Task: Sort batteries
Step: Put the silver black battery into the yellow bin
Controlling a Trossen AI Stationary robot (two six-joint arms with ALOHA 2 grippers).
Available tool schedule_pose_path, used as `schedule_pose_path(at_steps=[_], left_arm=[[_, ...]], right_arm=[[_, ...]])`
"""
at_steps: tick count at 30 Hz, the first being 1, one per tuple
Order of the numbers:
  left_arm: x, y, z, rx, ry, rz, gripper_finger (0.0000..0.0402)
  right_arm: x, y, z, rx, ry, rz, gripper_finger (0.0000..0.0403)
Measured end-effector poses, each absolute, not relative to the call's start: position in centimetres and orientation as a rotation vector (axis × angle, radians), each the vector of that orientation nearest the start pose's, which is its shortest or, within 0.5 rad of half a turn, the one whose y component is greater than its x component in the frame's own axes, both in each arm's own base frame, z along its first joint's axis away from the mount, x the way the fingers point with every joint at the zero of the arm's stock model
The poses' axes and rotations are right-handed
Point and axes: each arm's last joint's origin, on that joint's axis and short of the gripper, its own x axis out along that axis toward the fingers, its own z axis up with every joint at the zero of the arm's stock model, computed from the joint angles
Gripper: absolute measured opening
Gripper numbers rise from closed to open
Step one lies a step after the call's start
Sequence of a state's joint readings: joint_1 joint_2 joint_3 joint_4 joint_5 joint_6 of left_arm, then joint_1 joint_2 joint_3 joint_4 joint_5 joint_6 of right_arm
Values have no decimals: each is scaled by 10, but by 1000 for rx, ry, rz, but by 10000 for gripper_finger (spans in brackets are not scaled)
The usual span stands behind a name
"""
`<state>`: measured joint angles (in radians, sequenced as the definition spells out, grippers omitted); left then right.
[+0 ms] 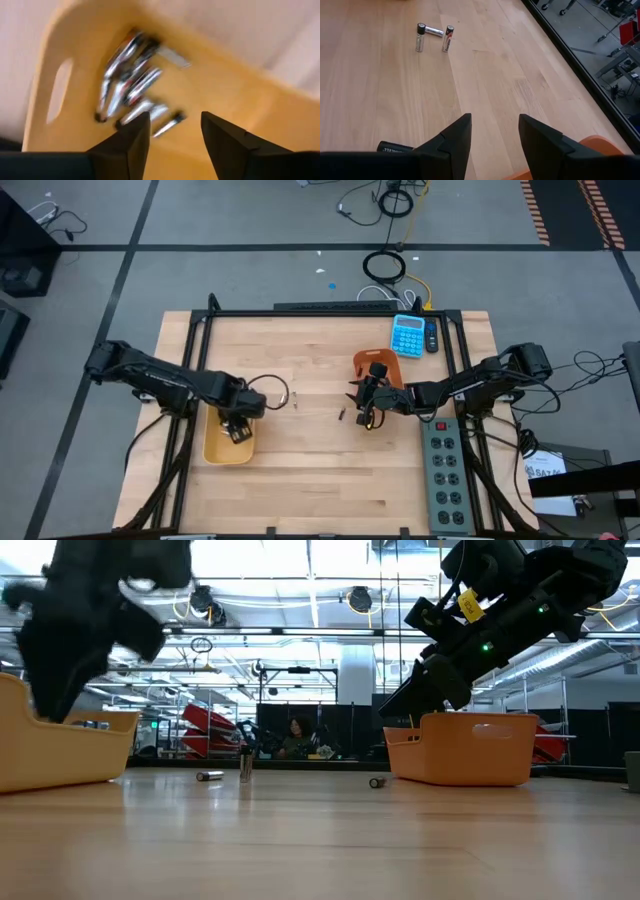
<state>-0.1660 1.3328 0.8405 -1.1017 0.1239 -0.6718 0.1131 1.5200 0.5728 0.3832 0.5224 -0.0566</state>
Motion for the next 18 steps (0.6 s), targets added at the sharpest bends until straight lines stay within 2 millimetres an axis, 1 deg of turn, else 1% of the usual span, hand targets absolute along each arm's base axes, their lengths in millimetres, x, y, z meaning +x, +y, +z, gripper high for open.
schedule_pose_path(at_steps=[2, 4, 6, 8, 10, 13, 15, 18], left_arm=[[205, -38, 215, -459, 1545, 251, 183], [215, -39, 228, -392, 1446, 186, 176], [225, -38, 239, -266, 1335, 156, 168], [234, -35, 244, -106, 1217, 180, 161], [239, -32, 242, 36, 1145, 193, 160], [244, -25, 229, 160, 1145, 141, 171], [247, -18, 222, 168, 1167, 150, 187], [258, -9, 217, 143, 1125, 182, 214]], right_arm=[[277, 17, 154, -231, 551, -384, 155], [277, 17, 154, -231, 550, -384, 155], [277, 17, 154, -231, 550, -384, 155], [277, 17, 154, -231, 550, -384, 155], [277, 17, 154, -231, 551, -383, 155], [277, 17, 154, -231, 551, -383, 155], [277, 17, 154, -231, 551, -383, 155], [277, 17, 154, -232, 553, -383, 155]])
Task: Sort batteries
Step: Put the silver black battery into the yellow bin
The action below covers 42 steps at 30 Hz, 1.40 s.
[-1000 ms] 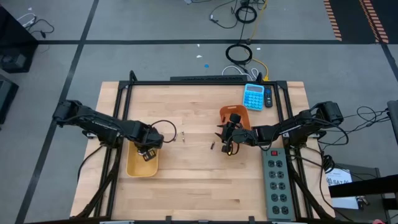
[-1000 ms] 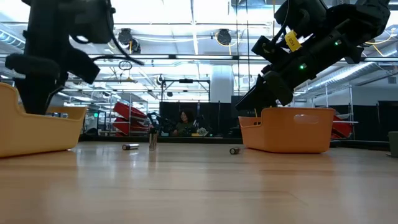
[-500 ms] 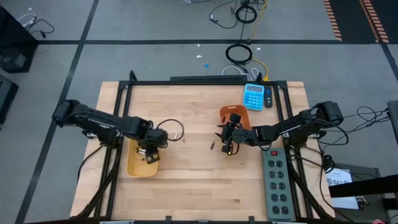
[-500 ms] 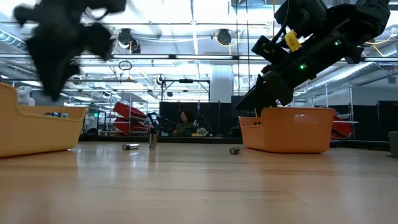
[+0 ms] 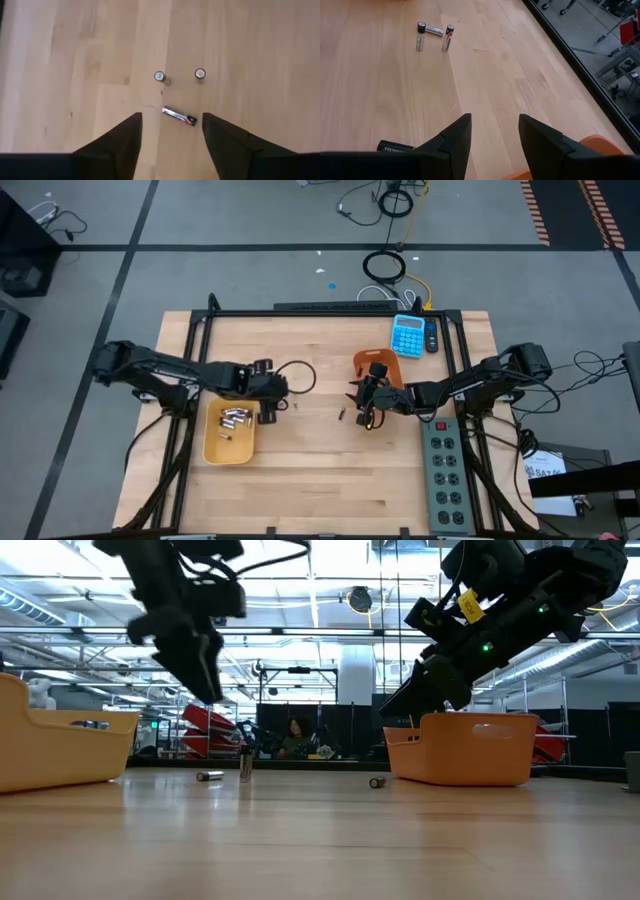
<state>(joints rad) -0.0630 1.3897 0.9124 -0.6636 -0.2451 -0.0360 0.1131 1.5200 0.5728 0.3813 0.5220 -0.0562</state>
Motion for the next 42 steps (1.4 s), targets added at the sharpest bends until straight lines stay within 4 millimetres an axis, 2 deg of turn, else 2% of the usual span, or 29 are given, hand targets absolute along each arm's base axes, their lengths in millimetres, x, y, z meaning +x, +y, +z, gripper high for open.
schedule_pose_path(at_steps=[3, 6, 12, 19, 26, 33, 42], left_arm=[[264, -5, 209, 171, 1133, 176, 236], [270, 5, 201, 163, 1153, 203, 240], [276, 23, 183, 66, 1223, 148, 213], [287, 35, 171, 86, 1192, 66, 174], [286, 47, 158, 34, 1131, 26, 168], [281, 52, 147, -9, 1073, -3, 168], [285, 52, 146, -4, 1001, -9, 168]], right_arm=[[277, 17, 154, -234, 552, -383, 155], [277, 17, 154, -237, 552, -382, 155], [277, 17, 153, -237, 554, -382, 155], [276, 17, 153, -238, 558, -381, 155], [276, 17, 153, -239, 561, -381, 155], [276, 17, 153, -239, 561, -381, 155], [276, 17, 153, -238, 559, -381, 155]])
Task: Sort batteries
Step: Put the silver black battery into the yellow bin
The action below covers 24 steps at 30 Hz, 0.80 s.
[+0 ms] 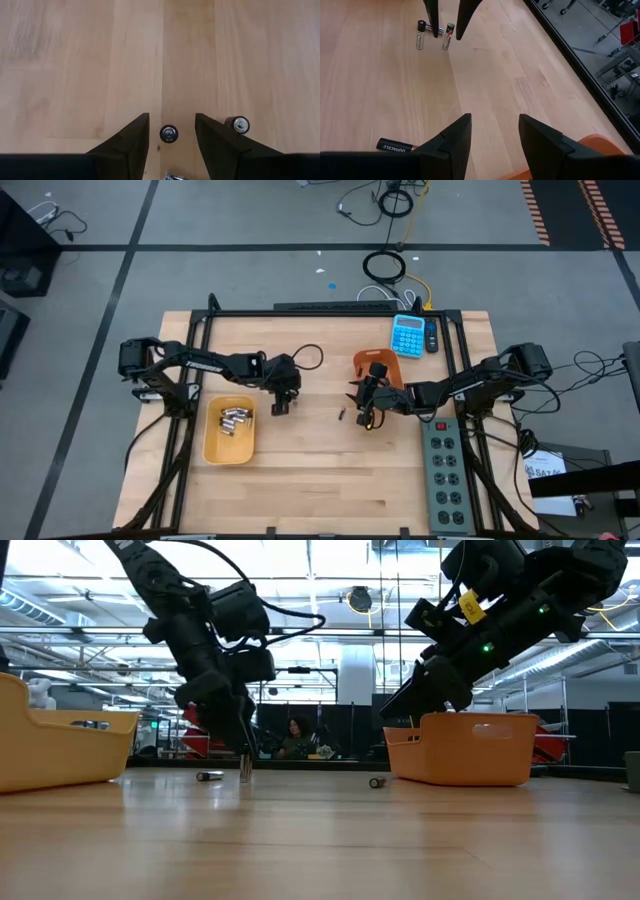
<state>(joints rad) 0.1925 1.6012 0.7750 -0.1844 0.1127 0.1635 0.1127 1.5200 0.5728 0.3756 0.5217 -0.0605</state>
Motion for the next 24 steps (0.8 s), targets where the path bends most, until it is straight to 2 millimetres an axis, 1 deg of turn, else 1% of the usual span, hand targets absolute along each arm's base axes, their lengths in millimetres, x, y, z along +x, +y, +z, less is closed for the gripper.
schedule_pose_path(at_steps=[4, 7, 11, 15, 20, 22, 24], left_arm=[[286, 52, 147, -1, 983, -7, 167], [287, 53, 147, -1, 978, -6, 153], [287, 54, 142, -22, 997, 5, 107], [291, 55, 132, -28, 1015, 2, 36], [294, 55, 131, -26, 992, -2, 34], [292, 55, 134, -27, 993, 1, 34], [289, 57, 142, -29, 972, 10, 34]], right_arm=[[276, 17, 153, -237, 559, -381, 155], [276, 17, 153, -238, 559, -381, 155], [276, 17, 153, -238, 559, -381, 155], [276, 17, 153, -237, 559, -381, 155], [276, 17, 153, -237, 559, -381, 155], [276, 17, 153, -237, 559, -381, 155], [276, 17, 153, -237, 559, -381, 155]])
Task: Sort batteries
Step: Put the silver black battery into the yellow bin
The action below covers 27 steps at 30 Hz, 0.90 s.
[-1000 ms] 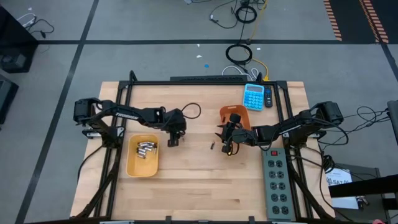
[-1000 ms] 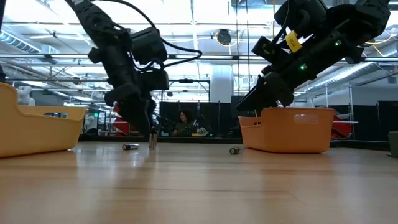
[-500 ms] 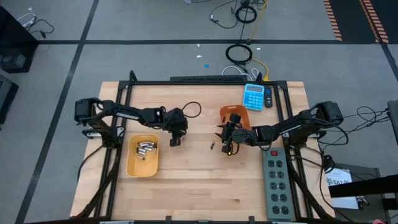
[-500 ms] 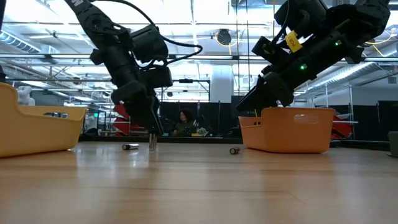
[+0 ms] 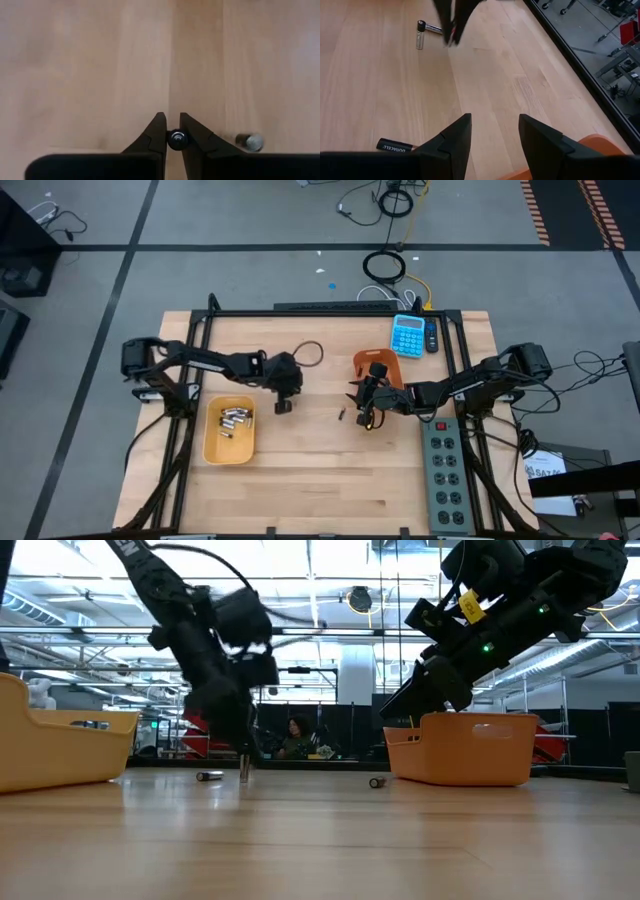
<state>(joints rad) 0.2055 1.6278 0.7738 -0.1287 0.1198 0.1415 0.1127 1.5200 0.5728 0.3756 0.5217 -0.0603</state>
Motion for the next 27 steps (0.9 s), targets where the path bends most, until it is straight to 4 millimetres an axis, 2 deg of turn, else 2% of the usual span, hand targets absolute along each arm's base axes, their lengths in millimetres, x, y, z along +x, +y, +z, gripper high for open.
schedule_pose_path(at_steps=[4, 8, 13, 16, 21, 27], left_arm=[[280, 60, 177, -33, 863, 48, 34], [254, 56, 214, -101, 815, 91, 34], [215, 40, 238, -402, 879, 14, 34], [197, 23, 242, -571, 983, -30, 34], [176, 2, 234, -601, 1226, 57, 52], [178, -3, 227, -586, 1281, 203, 92]], right_arm=[[276, 17, 153, -237, 559, -381, 155], [276, 17, 153, -233, 558, -383, 155], [276, 17, 153, -232, 556, -383, 155], [277, 17, 153, -228, 553, -384, 155], [276, 17, 153, -223, 554, -385, 155], [276, 17, 153, -222, 554, -383, 155]])
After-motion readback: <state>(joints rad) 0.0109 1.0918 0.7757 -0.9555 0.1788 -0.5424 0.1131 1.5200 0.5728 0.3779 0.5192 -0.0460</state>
